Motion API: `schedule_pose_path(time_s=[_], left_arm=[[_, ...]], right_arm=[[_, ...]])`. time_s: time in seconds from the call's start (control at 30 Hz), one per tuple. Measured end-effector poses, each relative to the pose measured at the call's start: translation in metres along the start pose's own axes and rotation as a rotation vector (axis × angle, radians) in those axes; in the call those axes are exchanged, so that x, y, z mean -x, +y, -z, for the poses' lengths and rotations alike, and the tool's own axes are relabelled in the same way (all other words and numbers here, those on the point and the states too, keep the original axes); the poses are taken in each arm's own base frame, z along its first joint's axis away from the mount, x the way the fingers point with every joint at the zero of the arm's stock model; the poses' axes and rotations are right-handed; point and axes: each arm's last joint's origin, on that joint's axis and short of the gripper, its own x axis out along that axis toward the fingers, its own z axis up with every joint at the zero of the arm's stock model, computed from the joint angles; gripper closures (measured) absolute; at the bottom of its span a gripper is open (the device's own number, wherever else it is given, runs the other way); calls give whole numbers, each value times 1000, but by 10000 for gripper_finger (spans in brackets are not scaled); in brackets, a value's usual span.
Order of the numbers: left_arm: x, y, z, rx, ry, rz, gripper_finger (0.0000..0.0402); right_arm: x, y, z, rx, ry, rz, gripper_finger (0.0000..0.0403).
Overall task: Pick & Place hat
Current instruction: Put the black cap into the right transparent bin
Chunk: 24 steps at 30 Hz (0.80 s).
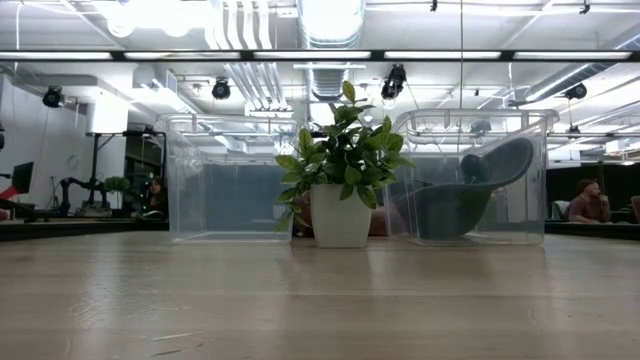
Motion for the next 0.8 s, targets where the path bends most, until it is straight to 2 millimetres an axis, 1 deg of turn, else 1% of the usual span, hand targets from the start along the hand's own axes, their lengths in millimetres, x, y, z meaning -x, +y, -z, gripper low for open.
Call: schedule_pose_path(time_s=[0.1, 0.27, 0.33, 0.43, 0.53, 0.63, 0.8], left_arm=[[0, 0, 0, 0, -13, -8, 214], [0, 1, -1, 14, -44, -22, 214], [0, 1, -2, 15, -61, -31, 214], [0, 2, -3, 17, -95, -52, 214], [0, 4, -3, 24, -92, -67, 214], [1, 6, -2, 31, -79, -89, 214], [1, 9, 0, 44, -61, -112, 214]], right_arm=[[0, 0, 0, -10, 4, -1, 392], [5, -2, 1, -75, 28, -30, 392], [0, 1, 2, -101, 71, -39, 392], [-15, 6, 6, -137, 111, -11, 392], [-30, 9, 11, -169, 142, 41, 391], [-45, 7, 17, -203, 167, 99, 391], [-67, 1, 31, -299, 228, 202, 391]])
